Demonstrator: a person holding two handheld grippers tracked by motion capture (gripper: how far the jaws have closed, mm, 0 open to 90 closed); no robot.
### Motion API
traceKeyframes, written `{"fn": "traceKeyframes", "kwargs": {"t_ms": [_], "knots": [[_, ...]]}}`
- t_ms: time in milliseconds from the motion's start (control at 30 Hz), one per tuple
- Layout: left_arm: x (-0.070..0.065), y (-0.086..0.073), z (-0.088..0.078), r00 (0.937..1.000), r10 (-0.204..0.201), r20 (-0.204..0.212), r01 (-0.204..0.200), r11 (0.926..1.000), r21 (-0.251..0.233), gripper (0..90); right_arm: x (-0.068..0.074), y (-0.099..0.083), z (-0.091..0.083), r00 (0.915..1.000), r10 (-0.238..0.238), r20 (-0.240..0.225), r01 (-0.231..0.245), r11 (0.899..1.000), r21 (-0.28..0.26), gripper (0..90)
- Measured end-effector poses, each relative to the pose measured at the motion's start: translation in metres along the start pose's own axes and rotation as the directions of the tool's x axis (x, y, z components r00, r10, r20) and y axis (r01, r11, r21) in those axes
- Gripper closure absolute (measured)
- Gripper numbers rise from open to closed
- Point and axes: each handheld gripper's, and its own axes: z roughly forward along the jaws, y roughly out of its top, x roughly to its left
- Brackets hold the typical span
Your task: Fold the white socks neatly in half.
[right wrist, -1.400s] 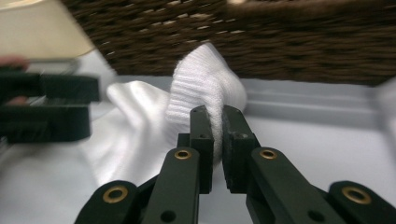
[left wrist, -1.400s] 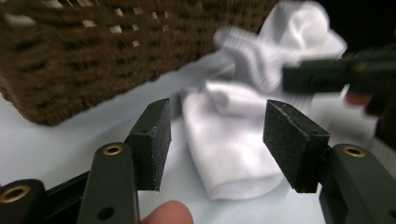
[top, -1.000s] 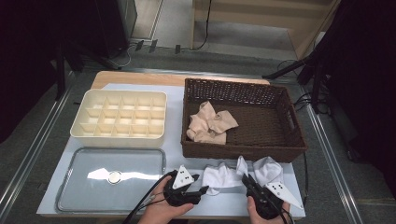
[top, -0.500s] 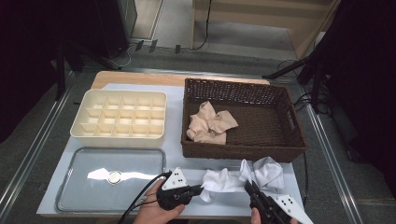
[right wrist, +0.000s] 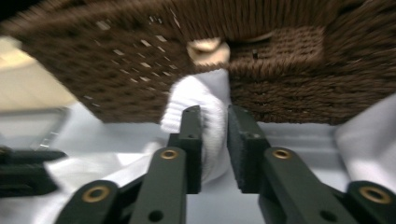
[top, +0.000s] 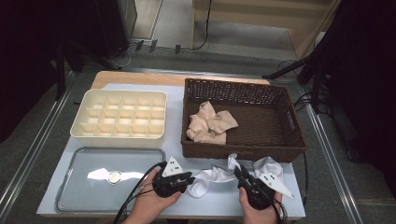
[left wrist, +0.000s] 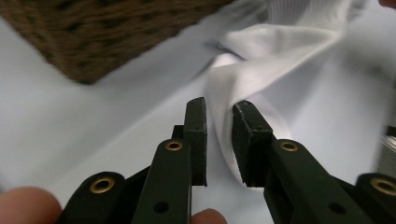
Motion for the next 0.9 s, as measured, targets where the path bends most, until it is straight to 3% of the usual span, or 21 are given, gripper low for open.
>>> {"fn": "traceKeyframes", "kwargs": {"t_ms": [67, 133, 267, 367, 433, 533, 600, 633, 667, 800, 833, 900], "knots": [[0.004, 0.0, 0.002, 0.999, -0.007, -0.045, 0.006, 0.9999, -0.015, 70.9, -0.004, -0.003, 0.011, 0.9997, -0.021, 0.016, 0.021, 1.0, 0.007, 71.9], [0.006, -0.002, 0.002, 0.998, -0.023, -0.059, 0.021, 0.9993, -0.032, 68.3, -0.007, -0.005, 0.013, 0.9995, -0.027, 0.015, 0.027, 1.0, 0.003, 69.6], [0.002, -0.008, -0.003, 0.9993, -0.024, -0.029, 0.023, 0.9994, -0.024, 63.5, -0.008, -0.01, 0.005, 0.9985, -0.054, 0.008, 0.054, 0.999, 0.008, 67.0], [-0.003, -0.014, -0.003, 0.9993, -0.039, 0.002, 0.039, 0.9991, -0.017, 64.0, -0.012, -0.012, -0.001, 0.9992, -0.035, 0.02, 0.034, 0.999, 0.018, 75.7], [-0.006, -0.016, -0.002, 0.9994, -0.028, 0.021, 0.028, 0.9995, -0.015, 70.0, -0.014, -0.011, -0.002, 0.9996, -0.025, 0.012, 0.024, 0.999, 0.033, 82.8], [-0.007, -0.016, -0.005, 0.9975, -0.028, 0.065, 0.029, 0.9994, -0.017, 88.3, -0.013, -0.009, -0.009, 0.9999, 0.012, -0.009, -0.011, 0.999, 0.034, 84.7], [-0.008, -0.015, -0.011, 0.9942, -0.009, 0.107, 0.011, 0.9998, -0.018, 90.0, -0.011, -0.007, -0.02, 0.9999, 0.007, -0.011, -0.007, 1.0, 0.016, 84.8], [-0.009, -0.015, -0.014, 0.9914, 0.003, 0.131, -0.002, 1.0, -0.01, 90.0, -0.01, -0.006, -0.027, 0.9999, 0.006, -0.013, -0.006, 1.0, 0.006, 84.8], [-0.011, -0.015, -0.018, 0.984, 0.012, 0.178, -0.012, 0.9999, -0.004, 90.0, -0.01, -0.006, -0.034, 0.9999, 0.007, -0.011, -0.007, 1.0, -0.002, 84.7], [-0.016, -0.017, -0.028, 0.9455, 0.04, 0.323, -0.059, 0.9971, 0.049, 90.0, -0.009, -0.008, -0.066, 0.9989, 0.047, -0.007, -0.047, 0.999, -0.001, 84.5], [-0.016, -0.017, -0.029, 0.9396, 0.036, 0.34, -0.062, 0.9958, 0.067, 90.0, -0.007, -0.008, -0.073, 0.9987, 0.052, 0.001, -0.052, 0.999, 0.003, 84.4], [-0.014, -0.015, -0.027, 0.9405, 0.024, 0.339, -0.061, 0.9933, 0.098, 90.0, -0.004, -0.009, -0.077, 0.9983, 0.057, 0.007, -0.057, 0.998, 0.006, 83.7]]}}
